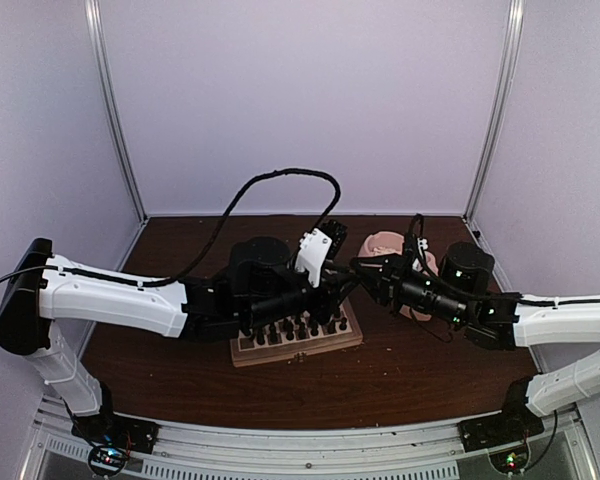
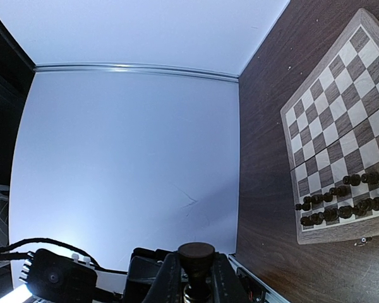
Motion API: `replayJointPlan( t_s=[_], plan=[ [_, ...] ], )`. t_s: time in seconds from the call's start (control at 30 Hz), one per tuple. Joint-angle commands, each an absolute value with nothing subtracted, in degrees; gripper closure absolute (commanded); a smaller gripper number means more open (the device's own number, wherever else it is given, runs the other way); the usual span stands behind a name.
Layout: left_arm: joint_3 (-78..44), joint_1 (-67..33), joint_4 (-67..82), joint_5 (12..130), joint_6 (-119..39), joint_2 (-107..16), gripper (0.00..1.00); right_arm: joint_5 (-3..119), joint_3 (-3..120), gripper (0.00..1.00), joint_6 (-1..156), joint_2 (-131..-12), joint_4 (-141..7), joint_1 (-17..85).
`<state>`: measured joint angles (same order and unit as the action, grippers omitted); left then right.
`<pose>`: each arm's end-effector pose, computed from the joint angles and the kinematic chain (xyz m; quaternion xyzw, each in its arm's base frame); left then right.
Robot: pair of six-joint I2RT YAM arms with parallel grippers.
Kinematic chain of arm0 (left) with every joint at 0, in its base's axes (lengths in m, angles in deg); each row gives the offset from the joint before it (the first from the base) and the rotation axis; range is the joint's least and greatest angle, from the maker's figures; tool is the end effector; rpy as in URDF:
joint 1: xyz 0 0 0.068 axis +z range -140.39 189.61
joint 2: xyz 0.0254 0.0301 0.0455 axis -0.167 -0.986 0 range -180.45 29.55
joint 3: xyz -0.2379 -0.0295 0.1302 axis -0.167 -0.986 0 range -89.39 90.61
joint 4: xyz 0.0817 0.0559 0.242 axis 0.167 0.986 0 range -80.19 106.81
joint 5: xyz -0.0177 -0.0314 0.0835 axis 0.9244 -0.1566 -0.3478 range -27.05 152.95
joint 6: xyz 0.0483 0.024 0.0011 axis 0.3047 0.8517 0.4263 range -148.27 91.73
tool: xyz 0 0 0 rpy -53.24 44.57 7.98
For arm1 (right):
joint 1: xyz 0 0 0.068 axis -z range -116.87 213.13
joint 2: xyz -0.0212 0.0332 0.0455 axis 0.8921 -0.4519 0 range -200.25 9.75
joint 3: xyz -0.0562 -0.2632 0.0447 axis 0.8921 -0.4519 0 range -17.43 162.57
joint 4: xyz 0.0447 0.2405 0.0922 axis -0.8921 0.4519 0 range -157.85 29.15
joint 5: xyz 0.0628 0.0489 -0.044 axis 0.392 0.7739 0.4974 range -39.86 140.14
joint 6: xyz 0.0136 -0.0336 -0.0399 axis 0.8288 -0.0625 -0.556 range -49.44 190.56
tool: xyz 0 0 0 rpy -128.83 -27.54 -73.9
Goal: Set up the chess pieces on the board
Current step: Pass from the right arm to the left
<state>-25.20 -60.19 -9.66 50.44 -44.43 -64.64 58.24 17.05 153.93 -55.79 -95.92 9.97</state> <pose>0.1413 -0.3620 0.2863 0.2827 0.7136 -0.3719 0.5220 0.1522 0.2115 0.2732 0.1416 0.7112 0.6568 0.2066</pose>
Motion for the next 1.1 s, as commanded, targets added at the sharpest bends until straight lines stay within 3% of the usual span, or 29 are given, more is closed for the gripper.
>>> replayJointPlan(
  t_s=[0.0,0.1,0.17,0.47,0.7,0.93,1.07],
  plan=[
    [-24.64,-59.20,-11.42,48.36,-44.79,-64.45,0.69,60.34,16.60,0.92,154.18,-55.99,-96.99,8.88],
    [-24.61,-59.21,-11.52,48.14,-44.71,-64.24,0.58,60.18,16.56,0.92,154.14,-56.06,-96.85,8.82],
    [-24.61,-59.21,-11.64,48.27,-44.71,-64.16,0.56,60.23,16.43,0.92,154.14,-56.08,-96.87,8.82],
    [-28.43,-57.67,-18.13,52.13,-48.63,-62.39,0.68,59.90,16.30,0.92,154.07,-55.58,-97.29,8.86],
    [-28.93,-57.18,-18.84,53.14,-49.27,-62.34,0.68,60.33,16.58,0.92,154.14,-55.88,-97.65,8.82],
    [-27.92,-57.09,-17.91,54.14,-48.81,-63.25,0.59,61.12,16.94,0.92,154.27,-56.77,-98.09,8.75],
    [-27.22,-57.10,-17.14,54.83,-48.04,-63.37,0.62,61.34,16.94,0.92,154.29,-56.89,-98.28,8.65]
  ],
)
